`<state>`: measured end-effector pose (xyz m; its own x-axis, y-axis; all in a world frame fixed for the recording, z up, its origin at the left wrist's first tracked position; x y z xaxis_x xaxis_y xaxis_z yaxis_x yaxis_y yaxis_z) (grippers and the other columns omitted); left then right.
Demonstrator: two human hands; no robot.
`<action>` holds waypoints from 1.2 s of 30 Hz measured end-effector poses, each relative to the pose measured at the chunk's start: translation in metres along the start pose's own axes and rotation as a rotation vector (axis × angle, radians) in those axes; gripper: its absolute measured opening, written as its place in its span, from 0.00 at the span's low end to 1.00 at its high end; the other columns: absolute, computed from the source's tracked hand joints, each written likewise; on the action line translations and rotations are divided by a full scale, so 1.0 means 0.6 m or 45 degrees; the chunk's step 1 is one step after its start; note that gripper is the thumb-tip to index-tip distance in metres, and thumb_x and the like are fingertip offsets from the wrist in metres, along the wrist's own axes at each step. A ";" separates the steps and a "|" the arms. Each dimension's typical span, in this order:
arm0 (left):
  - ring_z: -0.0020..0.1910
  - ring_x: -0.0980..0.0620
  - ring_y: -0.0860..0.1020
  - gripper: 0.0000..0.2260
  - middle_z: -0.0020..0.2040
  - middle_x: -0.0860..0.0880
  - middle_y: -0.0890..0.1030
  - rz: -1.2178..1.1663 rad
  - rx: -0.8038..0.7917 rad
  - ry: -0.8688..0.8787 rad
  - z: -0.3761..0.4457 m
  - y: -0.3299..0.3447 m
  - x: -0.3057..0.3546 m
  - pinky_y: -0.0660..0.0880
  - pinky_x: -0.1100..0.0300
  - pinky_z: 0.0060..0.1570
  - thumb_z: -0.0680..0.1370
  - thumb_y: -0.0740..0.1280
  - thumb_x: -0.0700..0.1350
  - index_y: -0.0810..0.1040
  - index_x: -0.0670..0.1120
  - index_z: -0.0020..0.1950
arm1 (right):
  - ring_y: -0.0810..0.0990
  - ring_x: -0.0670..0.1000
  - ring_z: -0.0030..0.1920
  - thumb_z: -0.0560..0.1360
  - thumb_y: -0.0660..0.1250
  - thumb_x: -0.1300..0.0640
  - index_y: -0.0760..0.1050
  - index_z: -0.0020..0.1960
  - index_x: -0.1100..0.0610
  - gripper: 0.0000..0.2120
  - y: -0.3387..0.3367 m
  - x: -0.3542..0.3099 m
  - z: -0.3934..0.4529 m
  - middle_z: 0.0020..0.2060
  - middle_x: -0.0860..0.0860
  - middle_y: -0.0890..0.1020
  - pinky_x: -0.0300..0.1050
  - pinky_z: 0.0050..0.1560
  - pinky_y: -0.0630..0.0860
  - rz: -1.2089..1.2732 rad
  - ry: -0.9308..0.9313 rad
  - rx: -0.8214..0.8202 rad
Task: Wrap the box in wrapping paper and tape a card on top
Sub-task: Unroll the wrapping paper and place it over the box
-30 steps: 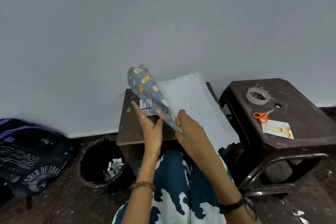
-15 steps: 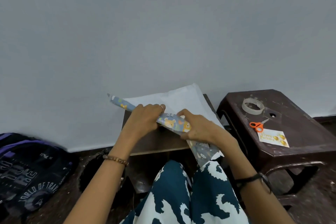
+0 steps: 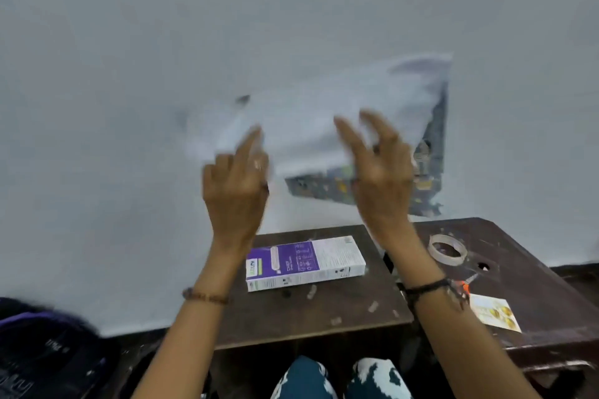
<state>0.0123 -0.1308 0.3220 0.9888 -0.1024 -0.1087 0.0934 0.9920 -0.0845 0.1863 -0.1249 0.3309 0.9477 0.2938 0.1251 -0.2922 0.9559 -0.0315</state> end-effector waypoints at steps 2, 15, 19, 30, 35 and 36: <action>0.38 0.46 0.72 0.12 0.58 0.46 0.81 -0.017 -0.445 0.008 -0.125 0.049 0.008 0.63 0.55 0.36 0.64 0.68 0.30 0.77 0.44 0.42 | 0.77 0.55 0.50 0.66 0.60 0.79 0.69 0.68 0.53 0.35 0.055 -0.012 -0.109 0.62 0.56 0.71 0.48 0.43 0.73 0.122 0.030 -0.548; 0.46 0.46 0.82 0.18 0.46 0.44 0.84 -0.277 -1.018 -0.195 -0.295 0.090 0.027 0.68 0.48 0.63 0.62 0.68 0.27 0.80 0.40 0.49 | 0.78 0.57 0.39 0.56 0.63 0.79 0.76 0.59 0.59 0.34 0.088 -0.017 -0.274 0.51 0.58 0.78 0.47 0.33 0.71 0.188 0.299 -1.064; 0.59 0.46 0.77 0.26 0.60 0.46 0.80 -0.406 -1.361 -0.324 -0.345 0.097 0.039 0.67 0.51 0.65 0.68 0.63 0.28 0.74 0.43 0.64 | 0.80 0.58 0.43 0.47 0.72 0.77 0.79 0.52 0.57 0.35 0.106 -0.020 -0.340 0.50 0.57 0.80 0.53 0.37 0.75 0.025 0.283 -1.294; 0.55 0.46 0.78 0.17 0.58 0.46 0.80 -0.291 -1.471 -0.463 -0.318 0.166 0.009 0.74 0.55 0.52 0.80 0.57 0.41 0.71 0.50 0.68 | 0.72 0.50 0.61 0.61 0.75 0.68 0.72 0.60 0.56 0.29 0.041 -0.136 -0.432 0.57 0.52 0.77 0.51 0.70 0.61 0.580 -0.093 -1.066; 0.55 0.47 0.78 0.17 0.59 0.46 0.79 -0.292 -1.464 -0.381 -0.263 0.199 -0.004 0.73 0.58 0.51 0.80 0.60 0.49 0.70 0.49 0.69 | 0.78 0.53 0.60 0.64 0.76 0.63 0.77 0.60 0.60 0.25 0.140 -0.116 -0.482 0.57 0.54 0.81 0.49 0.65 0.71 0.512 0.092 -1.458; 0.56 0.48 0.78 0.18 0.60 0.46 0.79 -0.296 -1.500 -0.352 -0.266 0.204 0.000 0.73 0.59 0.52 0.80 0.60 0.49 0.68 0.49 0.70 | 0.76 0.55 0.63 0.67 0.74 0.62 0.74 0.63 0.61 0.25 0.166 -0.109 -0.490 0.60 0.57 0.78 0.51 0.66 0.68 0.501 0.115 -1.565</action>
<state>0.0052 -0.0212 0.1538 0.9674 -0.1068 0.2295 0.2502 0.2660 -0.9309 0.1331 -0.0472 0.0282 0.8448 0.5086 -0.1664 -0.2885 0.1709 -0.9421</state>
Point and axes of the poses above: each hand's wrist, its own z-axis towards the middle knuckle, its own y-axis out of the palm, x = y × z, the point moved 7 cm from there along z, towards the middle knuckle
